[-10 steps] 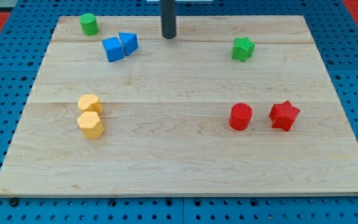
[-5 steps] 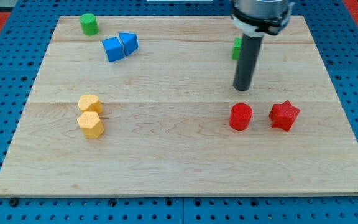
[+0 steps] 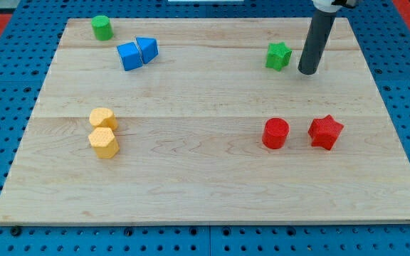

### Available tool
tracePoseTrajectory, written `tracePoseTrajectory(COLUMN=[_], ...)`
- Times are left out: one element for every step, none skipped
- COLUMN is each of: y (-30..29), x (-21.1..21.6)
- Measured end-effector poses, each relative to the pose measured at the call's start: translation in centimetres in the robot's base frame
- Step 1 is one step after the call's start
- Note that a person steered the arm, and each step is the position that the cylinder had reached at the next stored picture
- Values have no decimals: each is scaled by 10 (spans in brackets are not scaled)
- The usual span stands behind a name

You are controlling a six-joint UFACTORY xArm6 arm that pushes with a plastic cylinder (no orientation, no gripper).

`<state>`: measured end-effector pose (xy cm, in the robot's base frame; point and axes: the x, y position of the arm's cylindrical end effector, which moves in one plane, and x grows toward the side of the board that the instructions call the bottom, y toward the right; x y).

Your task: Nudge the green star slightly left

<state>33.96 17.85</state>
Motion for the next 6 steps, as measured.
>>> tracePoseTrajectory(y=[0, 0, -14, -28, -47, -66], x=[-6, -6, -14, -27, -39, -46])
